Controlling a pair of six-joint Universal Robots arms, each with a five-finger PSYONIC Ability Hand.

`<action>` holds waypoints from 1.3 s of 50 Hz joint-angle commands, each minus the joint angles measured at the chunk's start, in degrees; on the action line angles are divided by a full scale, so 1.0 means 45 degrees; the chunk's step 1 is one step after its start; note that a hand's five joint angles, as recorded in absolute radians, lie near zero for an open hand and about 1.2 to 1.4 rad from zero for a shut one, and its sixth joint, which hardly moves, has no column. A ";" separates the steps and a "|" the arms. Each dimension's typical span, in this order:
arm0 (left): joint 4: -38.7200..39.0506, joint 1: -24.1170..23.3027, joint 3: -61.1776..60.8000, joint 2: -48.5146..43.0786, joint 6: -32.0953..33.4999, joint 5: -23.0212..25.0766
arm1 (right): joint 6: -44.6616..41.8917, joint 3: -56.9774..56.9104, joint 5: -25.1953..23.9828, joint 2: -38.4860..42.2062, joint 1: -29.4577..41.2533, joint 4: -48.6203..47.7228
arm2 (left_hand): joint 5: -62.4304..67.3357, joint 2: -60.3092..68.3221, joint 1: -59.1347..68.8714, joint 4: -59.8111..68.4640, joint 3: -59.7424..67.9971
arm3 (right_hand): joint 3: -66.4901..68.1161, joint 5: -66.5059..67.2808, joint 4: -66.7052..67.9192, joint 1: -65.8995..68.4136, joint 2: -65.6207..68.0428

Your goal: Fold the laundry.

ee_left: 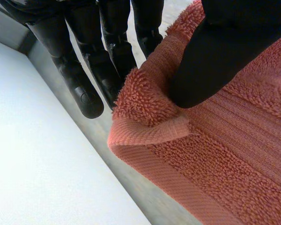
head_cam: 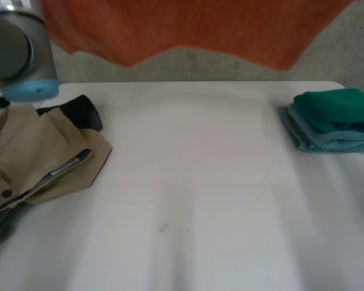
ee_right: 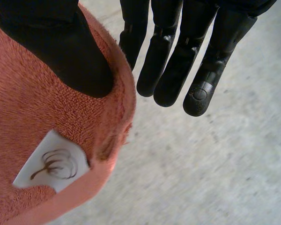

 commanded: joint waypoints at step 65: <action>-1.4073 0.0697 -1.4250 0.9553 0.1337 0.0836 | -1.2927 1.4365 -0.5648 -0.6967 -0.9236 1.3250 | 0.3283 0.2524 0.3347 0.2462 0.2593 | 0.2691 0.2913 0.2600 0.5263 0.2782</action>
